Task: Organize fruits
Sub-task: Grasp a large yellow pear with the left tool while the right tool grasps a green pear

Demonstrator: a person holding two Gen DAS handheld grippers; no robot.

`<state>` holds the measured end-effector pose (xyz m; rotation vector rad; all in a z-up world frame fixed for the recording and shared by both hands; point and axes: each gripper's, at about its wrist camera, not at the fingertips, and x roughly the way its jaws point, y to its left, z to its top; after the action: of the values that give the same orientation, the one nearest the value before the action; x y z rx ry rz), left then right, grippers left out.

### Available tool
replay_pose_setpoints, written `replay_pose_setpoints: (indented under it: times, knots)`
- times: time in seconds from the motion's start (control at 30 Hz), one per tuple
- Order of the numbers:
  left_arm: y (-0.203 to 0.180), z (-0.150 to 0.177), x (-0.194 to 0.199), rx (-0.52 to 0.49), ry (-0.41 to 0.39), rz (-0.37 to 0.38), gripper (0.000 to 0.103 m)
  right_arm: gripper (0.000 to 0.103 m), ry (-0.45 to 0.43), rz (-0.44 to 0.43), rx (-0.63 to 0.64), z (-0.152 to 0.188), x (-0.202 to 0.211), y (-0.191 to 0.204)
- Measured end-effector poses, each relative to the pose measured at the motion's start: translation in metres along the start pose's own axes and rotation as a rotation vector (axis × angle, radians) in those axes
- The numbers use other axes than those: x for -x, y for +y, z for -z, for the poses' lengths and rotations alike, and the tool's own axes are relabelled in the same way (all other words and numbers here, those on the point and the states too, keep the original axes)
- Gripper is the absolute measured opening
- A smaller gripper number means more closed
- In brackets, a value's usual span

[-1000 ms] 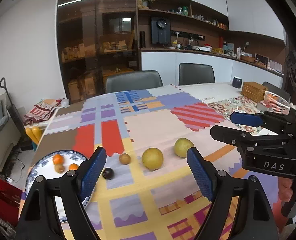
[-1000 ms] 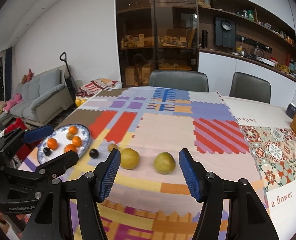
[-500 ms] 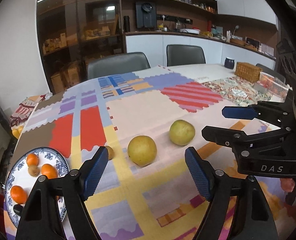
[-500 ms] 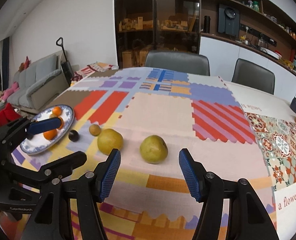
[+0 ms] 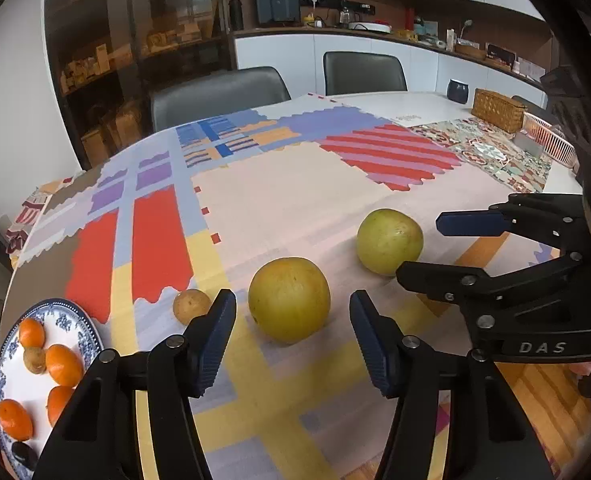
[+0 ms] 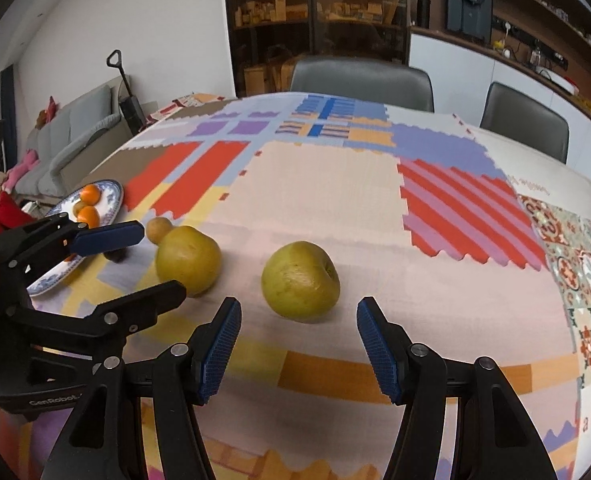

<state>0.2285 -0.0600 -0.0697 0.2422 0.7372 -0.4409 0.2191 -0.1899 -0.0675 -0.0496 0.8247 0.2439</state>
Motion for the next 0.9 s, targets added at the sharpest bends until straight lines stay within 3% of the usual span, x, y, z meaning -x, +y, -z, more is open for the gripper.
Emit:
replay_pose_setpoints:
  times: [0.37,0.6,0.9]
  knots:
    - [0.002,-0.004,-0.021,-0.006,0.048,0.007,0.049,0.061,0.045,-0.034,-0.038,-0.006,-0.031,-0.01]
    - [0.004,-0.005,-0.026,0.009,0.057,0.017,0.048,0.052,0.053,-0.075,-0.045,-0.009,-0.04,-0.01]
    - [0.004,-0.002,-0.016,0.04,0.06,0.009,0.048,0.051,0.04,-0.06,-0.047,-0.005,-0.034,-0.009]
